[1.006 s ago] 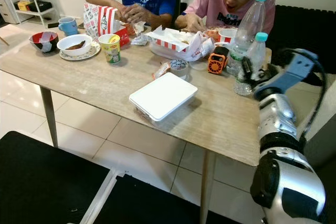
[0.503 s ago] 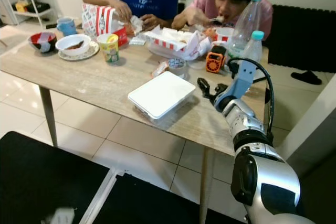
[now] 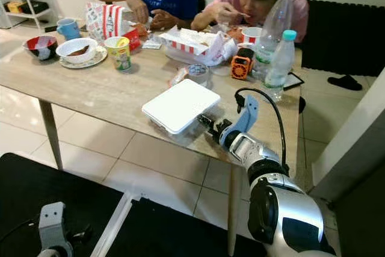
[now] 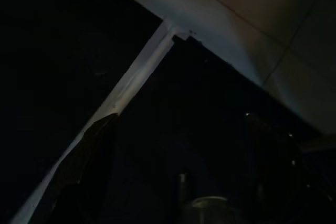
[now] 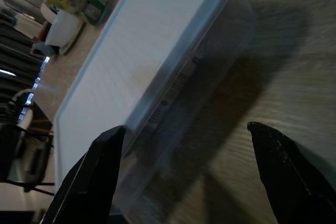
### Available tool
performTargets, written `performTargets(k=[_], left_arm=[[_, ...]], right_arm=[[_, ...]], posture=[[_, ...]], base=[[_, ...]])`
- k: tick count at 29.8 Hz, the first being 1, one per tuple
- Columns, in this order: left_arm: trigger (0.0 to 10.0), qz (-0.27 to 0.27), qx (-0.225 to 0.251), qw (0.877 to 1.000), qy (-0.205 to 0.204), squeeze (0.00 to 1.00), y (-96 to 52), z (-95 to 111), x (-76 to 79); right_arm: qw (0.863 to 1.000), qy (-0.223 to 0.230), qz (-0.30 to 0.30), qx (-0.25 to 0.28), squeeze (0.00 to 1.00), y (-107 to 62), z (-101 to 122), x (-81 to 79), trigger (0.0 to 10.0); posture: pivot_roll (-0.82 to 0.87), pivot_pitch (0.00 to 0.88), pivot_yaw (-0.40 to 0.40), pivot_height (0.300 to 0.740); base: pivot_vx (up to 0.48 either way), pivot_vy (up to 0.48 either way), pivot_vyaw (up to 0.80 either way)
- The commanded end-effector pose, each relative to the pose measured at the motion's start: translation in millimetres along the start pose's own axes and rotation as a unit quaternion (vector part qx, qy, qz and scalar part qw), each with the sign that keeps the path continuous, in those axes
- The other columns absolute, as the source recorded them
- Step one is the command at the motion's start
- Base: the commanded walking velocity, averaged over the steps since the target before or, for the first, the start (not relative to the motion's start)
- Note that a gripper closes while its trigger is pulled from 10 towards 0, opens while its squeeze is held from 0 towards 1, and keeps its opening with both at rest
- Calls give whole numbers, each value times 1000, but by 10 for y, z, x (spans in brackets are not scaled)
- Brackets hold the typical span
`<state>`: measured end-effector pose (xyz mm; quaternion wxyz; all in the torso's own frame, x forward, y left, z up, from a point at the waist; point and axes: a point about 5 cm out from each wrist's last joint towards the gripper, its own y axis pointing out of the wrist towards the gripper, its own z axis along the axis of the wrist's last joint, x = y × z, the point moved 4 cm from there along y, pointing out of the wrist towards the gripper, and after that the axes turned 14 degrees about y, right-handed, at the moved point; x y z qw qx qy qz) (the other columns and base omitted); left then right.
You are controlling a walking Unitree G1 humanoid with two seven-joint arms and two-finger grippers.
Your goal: Restocking fridge
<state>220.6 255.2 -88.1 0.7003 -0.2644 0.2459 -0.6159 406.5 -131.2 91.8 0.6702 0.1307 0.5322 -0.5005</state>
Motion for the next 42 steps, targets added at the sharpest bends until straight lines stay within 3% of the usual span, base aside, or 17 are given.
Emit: performTargets(k=[1, 4, 16, 24, 25, 26, 36, 37, 42], left_arm=[[10000, 1, 10, 999, -48, 1000, -16, -13, -30], [10000, 0, 24, 996, -83, 1000, -21, 16, -54], [10000, -29, 24, 996, -75, 1000, -18, -1, 47], [10000, -43, 9, 996, -81, 1000, -49, -134, 134], [10000, -44, 6, 996, -82, 569, -58, -160, 138], [10000, -45, 4, 995, -84, 0, -63, -178, 141], [10000, -54, 2, 995, -86, 0, -77, -215, 179], [10000, -59, 2, 995, -83, 0, -76, -222, 215], [10000, -65, 1, 995, -80, 0, -75, -226, 245]], right_arm=[[1000, 14, -3, -3, 0, 24, -54, -4, 10000], [1000, 19, -11, 8, 0, 16, -22, 16, 10000], [996, 31, -53, 70, 0, -37, 143, 144, 10000], [995, 50, -10, 80, 0, 19, 175, -64, 10000], [996, 50, -3, 78, 0, 37, 160, -104, 10000], [996, 44, -4, 74, 0, 59, 129, -125, 10000], [996, 44, 21, 76, 0, 121, 107, -302, 10000], [996, 36, 31, 74, 0, 150, 93, -393, 10000], [997, 24, 28, 63, 0, 183, 31, -431, 10000]], posture=[[8, 60, 50, 740], [9, 64, 50, 740], [15, 61, 51, 740], [18, 66, 55, 740], [18, 66, 55, 740], [19, 68, 54, 740], [16, 73, 53, 740], [18, 85, 53, 740], [18, 89, 54, 740]], base=[[0, 0, 0], [0, 0, 0], [0, 0, 0], [0, 0, 0], [0, 0, 0], [0, 0, 0], [0, 0, 0], [0, 0, 0], [0, 0, 0]])
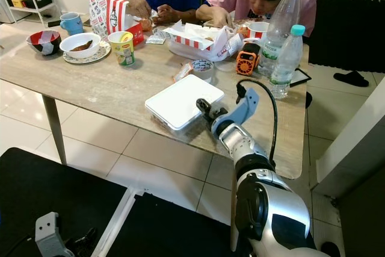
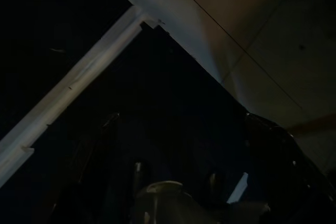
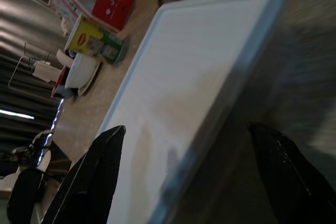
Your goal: Restocking fridge
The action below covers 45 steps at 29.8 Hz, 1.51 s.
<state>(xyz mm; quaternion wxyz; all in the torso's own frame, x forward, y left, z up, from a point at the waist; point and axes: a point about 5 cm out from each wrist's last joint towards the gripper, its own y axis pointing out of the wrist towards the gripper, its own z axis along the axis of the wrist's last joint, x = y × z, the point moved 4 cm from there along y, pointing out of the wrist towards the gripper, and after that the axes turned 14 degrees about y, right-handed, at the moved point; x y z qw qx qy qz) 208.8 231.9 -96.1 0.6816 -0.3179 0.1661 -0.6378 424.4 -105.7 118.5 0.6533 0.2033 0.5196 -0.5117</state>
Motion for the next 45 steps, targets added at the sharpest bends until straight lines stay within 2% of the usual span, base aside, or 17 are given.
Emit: performTargets(k=[1, 8, 9, 10, 14, 15, 16, 21, 24, 28, 33, 34, 37, 38, 39, 40, 45], left_arm=[[10000, -5, -11, 1000, -1, 0, -21, -87, 27], [10000, -11, -9, 1000, 6, 0, -40, -110, 33], [10000, -16, 4, 1000, 7, 0, -22, -43, 40], [10000, -21, 17, 1000, 8, 0, -5, 28, 48], [10000, -24, 26, 999, 9, 0, 7, 76, 54], [10000, -29, 42, 999, 11, 0, 33, 179, 66], [10000, -29, 42, 999, 11, 0, 33, 179, 66], [10000, -55, 105, 992, 30, 0, 128, 622, 142], [10000, -62, 116, 991, 33, 0, 139, 695, 162], [10000, -99, 161, 981, 34, 0, 150, 959, 246], [10000, -186, 225, 956, 7, 0, 76, 1276, 352], [10000, -186, 225, 956, 7, 0, 76, 1276, 352], [10000, -250, 249, 936, -17, 0, 10, 1392, 448], [10000, -250, 249, 936, -17, 0, 10, 1392, 448], [10000, -296, 262, 918, -39, 0, -46, 1462, 525], [10000, -296, 262, 918, -39, 0, -46, 1462, 525], [10000, -364, 284, 884, -69, 0, -133, 1574, 706]], right_arm=[[1000, -15, -1, -10, 0, 31, -69, -48, 10000], [999, -18, -22, -38, 0, 74, -287, -17, 10000], [999, -14, -30, -35, 0, 79, -302, 1, 6824], [999, -10, -39, -28, 0, 80, -302, 25, 1843], [999, -7, -45, -23, 0, 80, -298, 42, 1843], [999, -5, -51, -19, 0, 76, -293, 65, 0], [999, -5, -51, -19, 0, 76, -293, 65, 0], [998, 4, -58, -13, 0, 60, -272, 114, 0], [998, 5, -58, -12, 0, 56, -264, 121, 0], [998, 6, -60, -11, 0, 42, -242, 147, 0], [998, 5, -60, -5, 0, 18, -167, 169, 0], [998, 5, -60, -5, 0, 18, -167, 169, 0], [998, 6, -56, 5, 0, 0, -102, 178, 0], [998, 6, -56, 5, 0, 0, -102, 178, 0], [998, 13, -53, 19, 0, -13, -37, 180, 0], [998, 13, -53, 19, 0, -13, -37, 180, 0], [998, 29, -22, 46, 0, -23, 108, 77, 0]], posture=[[22, 98, 55, 740], [33, 123, 61, 740], [42, 135, 64, 740], [46, 136, 65, 740], [46, 136, 65, 740], [50, 139, 67, 740], [50, 139, 67, 740], [58, 135, 76, 740], [63, 132, 75, 740], [67, 127, 74, 740], [66, 115, 76, 740], [66, 115, 76, 740], [67, 113, 78, 740], [67, 113, 78, 740], [68, 102, 82, 740], [68, 102, 82, 740], [68, 96, 88, 740]], base=[[0, 0, 0], [0, 0, 0], [0, 0, 0], [0, 0, 0], [0, 0, 0], [0, 0, 0], [0, 0, 0], [0, 0, 0], [0, 0, 0], [0, 0, 0], [0, 0, 0], [0, 0, 0], [0, 0, 0], [0, 0, 0], [0, 0, 0], [0, 0, 0], [0, 0, 0]])
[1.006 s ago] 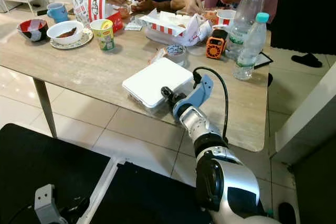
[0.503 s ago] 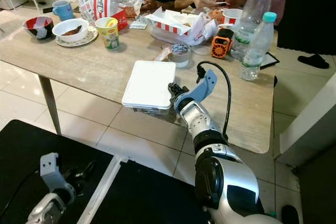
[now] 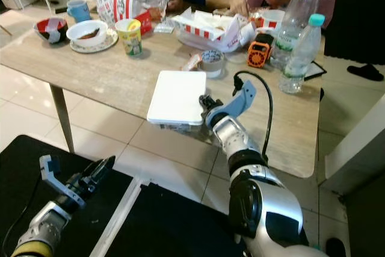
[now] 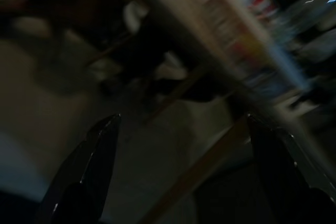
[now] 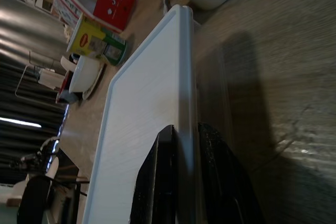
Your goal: Restocking fridge
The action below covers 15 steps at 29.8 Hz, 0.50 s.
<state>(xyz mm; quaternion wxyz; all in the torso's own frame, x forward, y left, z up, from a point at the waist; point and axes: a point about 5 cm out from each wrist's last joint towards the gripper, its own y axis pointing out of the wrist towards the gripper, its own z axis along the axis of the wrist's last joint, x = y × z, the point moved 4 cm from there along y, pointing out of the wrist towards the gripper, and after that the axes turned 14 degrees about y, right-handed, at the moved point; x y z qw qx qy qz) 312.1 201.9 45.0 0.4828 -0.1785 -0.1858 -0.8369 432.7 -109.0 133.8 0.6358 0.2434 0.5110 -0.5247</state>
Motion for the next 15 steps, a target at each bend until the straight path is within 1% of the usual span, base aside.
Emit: performTargets(k=[1, 2, 3, 4, 7, 8, 9, 10, 11, 14, 15], left_arm=[[10000, -9, 1, 1000, -18, 0, -28, -50, 35], [10000, -13, 3, 1000, -21, 0, -21, -47, 49], [10000, -46, 16, 998, -39, 0, 17, -15, 147], [10000, -59, 22, 997, -47, 0, 36, 2, 189], [10000, -67, 26, 996, -52, 0, 48, 14, 214], [10000, -67, 28, 996, -55, 0, 60, 24, 222], [10000, -66, 33, 995, -61, 0, 78, 40, 226], [10000, -65, 47, 994, -80, 0, 106, 76, 235], [10000, -66, 50, 993, -87, 0, 109, 87, 241], [10000, -69, 51, 992, -90, 0, 112, 92, 248], [10000, -72, 54, 991, -97, 0, 125, 94, 270]], right_arm=[[1000, 7, -27, 5, 0, -45, -2, 203, 0], [1000, 8, -23, 7, 0, -44, 8, 188, 0], [1000, 10, -7, 14, 0, -46, 64, 132, 0], [1000, 9, 3, 17, 0, -48, 98, 98, 0], [1000, 8, 10, 19, 0, -50, 119, 77, 0], [1000, 9, 20, 22, 0, -53, 144, 47, 0], [999, 11, 39, 26, 0, -57, 180, -11, 0], [996, 14, 86, 33, 0, -73, 251, -150, 0], [994, 14, 99, 35, 0, -78, 267, -188, 0], [993, 15, 109, 35, 0, -82, 275, -216, 0], [992, 15, 124, 35, 0, -92, 287, -254, 0]], posture=[[68, 96, 88, 740], [68, 96, 88, 740], [68, 95, 89, 740], [68, 95, 89, 740], [68, 95, 89, 740], [70, 93, 91, 740], [69, 91, 93, 740], [67, 90, 94, 740], [65, 89, 95, 740], [65, 89, 95, 740], [63, 87, 94, 740]], base=[[0, 0, 0], [0, 0, 0], [0, 0, 0], [0, 0, 0], [0, 0, 0], [0, 0, 0], [0, 0, 0], [0, 0, 0], [0, 0, 0], [0, 0, 0], [0, 0, 0]])
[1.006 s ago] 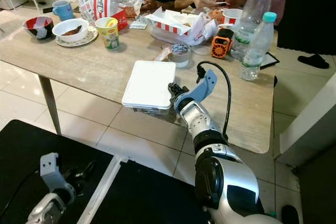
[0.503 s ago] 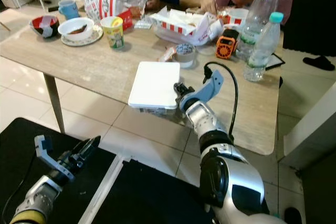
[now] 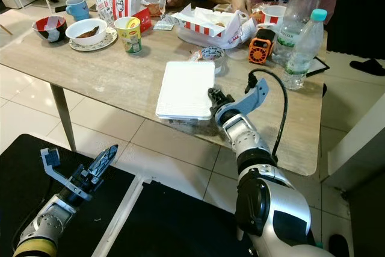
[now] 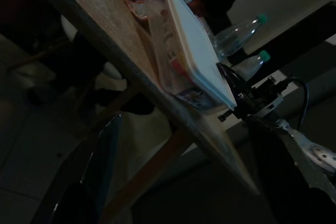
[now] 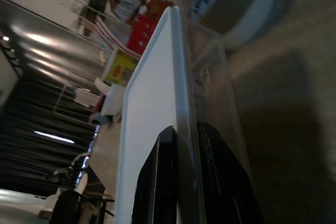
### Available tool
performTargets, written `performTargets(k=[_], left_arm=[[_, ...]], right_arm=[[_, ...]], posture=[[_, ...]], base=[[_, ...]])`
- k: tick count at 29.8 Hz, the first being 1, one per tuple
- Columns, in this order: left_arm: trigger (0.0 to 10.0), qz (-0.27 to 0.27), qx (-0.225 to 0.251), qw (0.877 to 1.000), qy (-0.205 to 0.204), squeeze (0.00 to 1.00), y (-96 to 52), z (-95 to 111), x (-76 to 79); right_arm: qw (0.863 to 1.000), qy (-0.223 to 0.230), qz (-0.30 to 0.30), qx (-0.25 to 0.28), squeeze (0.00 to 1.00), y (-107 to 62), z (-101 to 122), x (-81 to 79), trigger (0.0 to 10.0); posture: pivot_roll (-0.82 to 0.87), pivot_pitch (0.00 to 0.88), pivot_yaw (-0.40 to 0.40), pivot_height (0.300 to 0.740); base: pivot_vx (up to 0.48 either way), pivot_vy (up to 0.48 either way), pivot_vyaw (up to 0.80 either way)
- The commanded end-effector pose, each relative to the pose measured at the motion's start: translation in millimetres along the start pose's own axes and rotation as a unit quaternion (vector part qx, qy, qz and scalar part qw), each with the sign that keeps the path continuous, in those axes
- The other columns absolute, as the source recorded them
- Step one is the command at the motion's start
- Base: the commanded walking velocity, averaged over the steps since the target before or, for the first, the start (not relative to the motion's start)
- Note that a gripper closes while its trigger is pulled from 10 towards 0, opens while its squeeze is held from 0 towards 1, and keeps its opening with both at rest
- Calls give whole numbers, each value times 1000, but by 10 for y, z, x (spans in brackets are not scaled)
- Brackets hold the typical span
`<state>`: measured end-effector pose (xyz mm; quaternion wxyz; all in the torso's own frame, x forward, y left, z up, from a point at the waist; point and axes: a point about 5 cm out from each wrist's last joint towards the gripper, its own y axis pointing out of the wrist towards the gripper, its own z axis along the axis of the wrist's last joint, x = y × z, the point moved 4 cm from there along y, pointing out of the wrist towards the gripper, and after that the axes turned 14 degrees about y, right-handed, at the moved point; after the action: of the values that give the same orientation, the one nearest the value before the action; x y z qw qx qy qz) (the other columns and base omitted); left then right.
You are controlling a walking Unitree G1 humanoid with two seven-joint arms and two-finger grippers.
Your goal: Restocking fridge
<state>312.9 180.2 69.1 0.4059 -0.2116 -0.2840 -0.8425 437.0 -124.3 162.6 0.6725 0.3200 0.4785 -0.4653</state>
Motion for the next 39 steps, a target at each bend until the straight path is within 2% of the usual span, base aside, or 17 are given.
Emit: performTargets(k=[1, 5, 6, 9, 10, 17, 21, 26, 31, 39], left_arm=[[10000, 3, 6, 1000, -13, 0, 2, -16, 17], [10000, -5, 10, 1000, -26, 0, 43, -38, 70], [10000, -17, 4, 999, -37, 0, 109, -130, 151], [10000, -22, 2, 999, -40, 0, 132, -166, 181], [10000, -29, 4, 998, -51, 0, 192, -218, 244], [10000, -30, 10, 998, -55, 0, 244, -234, 277], [10000, -35, 27, 997, -57, 0, 331, -190, 316], [10000, -70, 82, 991, -75, 0, 488, 20, 465], [10000, -92, 106, 987, -77, 0, 609, 98, 597], [10000, -79, 124, 987, -70, 0, 709, 169, 642]], right_arm=[[999, -1, 35, 9, 0, -4, 47, -92, 0], [998, 3, 55, 12, 0, -8, 63, -142, 0], [997, 6, 83, 4, 0, 0, 10, -216, 0], [996, 6, 93, 1, 0, 2, -13, -242, 0], [993, 15, 114, -1, 0, 1, -49, -290, 0], [990, 26, 137, -3, 0, -5, -73, -351, 0], [986, 35, 161, -6, 0, -10, -108, -424, 0], [984, 44, 172, -13, 0, -13, -167, -446, 0], [981, 51, 184, -25, 0, -10, -252, -484, 0], [978, 64, 197, -37, 0, 0, -378, -564, 0]], posture=[[63, 87, 94, 740], [59, 86, 93, 740], [54, 85, 92, 740], [54, 85, 92, 740], [47, 83, 90, 740], [45, 83, 89, 740], [46, 85, 88, 740], [49, 84, 88, 740], [49, 84, 88, 740], [52, 85, 87, 740]], base=[[0, 0, 0], [0, 0, 0], [0, 0, 0], [0, 0, 0], [0, 0, 0], [0, 0, 0], [0, 0, 0], [0, 0, 0], [0, 0, 0], [0, 0, 0]])
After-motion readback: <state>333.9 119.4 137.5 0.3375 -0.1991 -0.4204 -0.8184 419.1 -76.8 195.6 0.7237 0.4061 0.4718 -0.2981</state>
